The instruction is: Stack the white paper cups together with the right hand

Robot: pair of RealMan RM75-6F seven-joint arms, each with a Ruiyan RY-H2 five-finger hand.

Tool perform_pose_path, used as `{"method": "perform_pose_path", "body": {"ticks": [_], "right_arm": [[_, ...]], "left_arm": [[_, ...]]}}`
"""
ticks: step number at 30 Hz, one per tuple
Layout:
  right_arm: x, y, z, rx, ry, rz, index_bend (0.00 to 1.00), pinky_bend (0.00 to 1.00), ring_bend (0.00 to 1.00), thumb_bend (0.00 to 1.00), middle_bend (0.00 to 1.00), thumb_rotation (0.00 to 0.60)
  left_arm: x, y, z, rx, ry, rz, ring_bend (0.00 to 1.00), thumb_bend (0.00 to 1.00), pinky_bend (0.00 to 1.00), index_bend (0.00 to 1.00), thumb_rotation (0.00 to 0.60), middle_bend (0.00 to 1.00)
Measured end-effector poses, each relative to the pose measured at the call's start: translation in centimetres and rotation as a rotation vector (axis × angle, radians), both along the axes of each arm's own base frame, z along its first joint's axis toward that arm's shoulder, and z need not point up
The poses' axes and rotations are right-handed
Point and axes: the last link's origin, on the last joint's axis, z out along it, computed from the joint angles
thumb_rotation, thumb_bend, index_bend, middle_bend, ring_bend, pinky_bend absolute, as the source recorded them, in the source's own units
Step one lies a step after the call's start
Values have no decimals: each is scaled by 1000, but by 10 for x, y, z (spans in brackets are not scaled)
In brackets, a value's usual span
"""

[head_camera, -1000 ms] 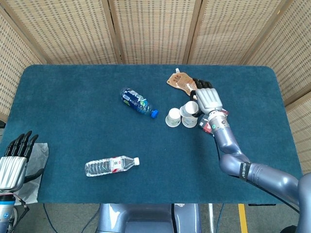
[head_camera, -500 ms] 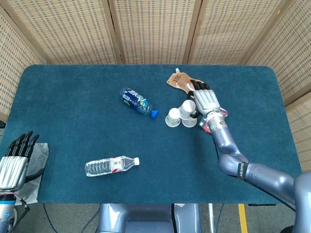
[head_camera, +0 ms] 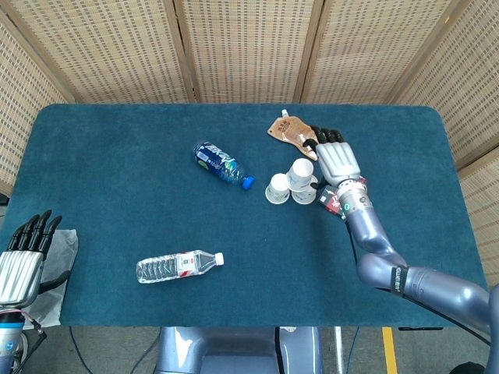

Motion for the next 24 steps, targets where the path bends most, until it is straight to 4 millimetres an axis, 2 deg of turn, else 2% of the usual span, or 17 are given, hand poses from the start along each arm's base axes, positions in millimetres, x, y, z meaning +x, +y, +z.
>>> {"method": "perform_pose_path", "body": {"ticks": [5,11,17,21,24], "right_arm": [[-9,17,16,-33,3,11,222,80,0,141,0,600],[-36,57,36,-95,22,67,114,66,0,142,0,600],[-84,117,43,-141,55,97,4,35,0,147,0,600],[-119,163,42,-163,78,82,0,32,0,147,0,600],[-138,189,41,-182,78,74,0,32,0,146,0,600]], "left_arm": [[0,-2,3,7,-9,-5,0,121,101,48,600,0],[-1,-3,5,10,-19,-3,0,121,101,48,600,0],[-2,-4,6,10,-22,3,0,121,101,37,600,0],[-2,-5,5,3,-17,4,0,121,102,25,600,0],[-1,-7,6,8,-19,2,0,121,102,24,600,0]]}}
